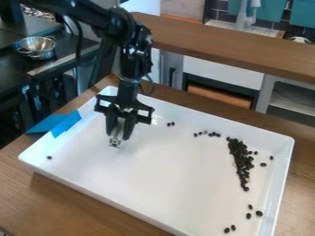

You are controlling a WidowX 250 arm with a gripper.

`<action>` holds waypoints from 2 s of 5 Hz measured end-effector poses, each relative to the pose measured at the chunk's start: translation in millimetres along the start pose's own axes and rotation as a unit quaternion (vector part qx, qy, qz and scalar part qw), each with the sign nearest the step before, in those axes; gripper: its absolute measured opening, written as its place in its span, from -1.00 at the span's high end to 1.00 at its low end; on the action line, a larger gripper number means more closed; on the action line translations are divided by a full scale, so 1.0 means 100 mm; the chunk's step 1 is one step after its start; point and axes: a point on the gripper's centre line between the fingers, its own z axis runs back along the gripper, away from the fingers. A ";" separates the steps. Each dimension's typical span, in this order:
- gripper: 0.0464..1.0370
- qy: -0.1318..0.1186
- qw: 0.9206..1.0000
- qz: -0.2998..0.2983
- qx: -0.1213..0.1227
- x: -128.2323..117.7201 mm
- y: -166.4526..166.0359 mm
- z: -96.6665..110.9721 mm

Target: Sweep into pile

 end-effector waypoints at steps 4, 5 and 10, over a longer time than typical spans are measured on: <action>0.32 -0.009 0.999 -0.027 0.029 0.02 -0.50 -0.08; 0.32 -0.020 0.999 -0.037 0.025 0.01 -0.64 -0.06; 0.32 -0.013 0.996 -0.093 -0.009 -0.36 -1.60 0.06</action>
